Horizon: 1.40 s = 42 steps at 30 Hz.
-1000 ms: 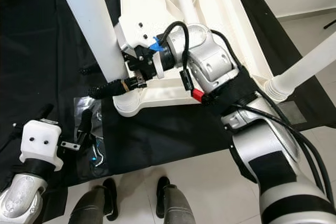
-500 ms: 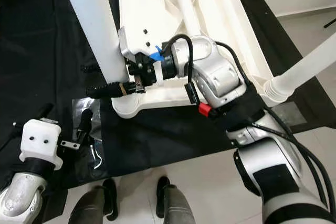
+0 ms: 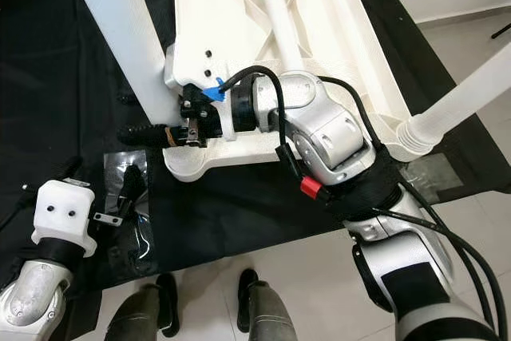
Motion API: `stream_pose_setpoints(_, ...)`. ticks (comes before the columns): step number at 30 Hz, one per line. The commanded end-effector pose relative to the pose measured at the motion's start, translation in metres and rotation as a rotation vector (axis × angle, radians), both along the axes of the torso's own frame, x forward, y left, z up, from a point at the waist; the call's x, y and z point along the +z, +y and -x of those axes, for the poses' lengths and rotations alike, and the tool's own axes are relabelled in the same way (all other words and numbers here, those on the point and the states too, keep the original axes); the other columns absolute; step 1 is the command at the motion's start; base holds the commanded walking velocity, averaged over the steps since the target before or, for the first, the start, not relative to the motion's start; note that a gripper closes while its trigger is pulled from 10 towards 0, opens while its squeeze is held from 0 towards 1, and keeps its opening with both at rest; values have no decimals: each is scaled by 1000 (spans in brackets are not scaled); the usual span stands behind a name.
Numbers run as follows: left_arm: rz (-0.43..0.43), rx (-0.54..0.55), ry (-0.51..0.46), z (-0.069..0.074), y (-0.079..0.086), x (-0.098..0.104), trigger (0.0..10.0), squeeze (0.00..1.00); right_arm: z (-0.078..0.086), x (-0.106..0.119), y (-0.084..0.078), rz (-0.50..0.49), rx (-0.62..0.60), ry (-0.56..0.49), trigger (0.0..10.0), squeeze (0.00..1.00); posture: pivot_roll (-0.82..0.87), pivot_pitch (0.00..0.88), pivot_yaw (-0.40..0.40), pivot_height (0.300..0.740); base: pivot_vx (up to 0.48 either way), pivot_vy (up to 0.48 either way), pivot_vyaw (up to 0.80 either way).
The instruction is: Building children table
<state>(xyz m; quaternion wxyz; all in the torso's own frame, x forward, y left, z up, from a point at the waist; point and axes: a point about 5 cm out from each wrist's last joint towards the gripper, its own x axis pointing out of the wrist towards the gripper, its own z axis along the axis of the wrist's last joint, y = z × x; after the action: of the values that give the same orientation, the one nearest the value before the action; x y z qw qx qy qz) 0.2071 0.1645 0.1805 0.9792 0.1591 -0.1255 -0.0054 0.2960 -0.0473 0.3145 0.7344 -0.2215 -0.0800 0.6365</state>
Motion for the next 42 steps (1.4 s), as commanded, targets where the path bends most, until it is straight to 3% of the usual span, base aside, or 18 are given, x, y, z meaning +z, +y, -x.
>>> stream_pose_setpoints(1,-7,5,33,2,1,-7,10000,0,-12,-40,-7,113,-132,146,10000,0,-1,403,-68,740,0,0,0)
stream_pose_setpoints(20,-9,1,37,-1,2,-11,10000,0,6,-64,-7,120,-292,189,10000,0,-7,379,-54,740,0,0,0)
stream_pose_setpoints(27,-12,2,37,-1,3,-10,10000,0,21,-72,-10,59,-350,204,10000,0,-10,383,-44,740,0,0,0)
stream_pose_setpoints(42,-13,-4,44,-5,6,-13,10000,0,35,-86,-8,-12,-477,253,10000,0,-8,368,-17,740,0,0,0)
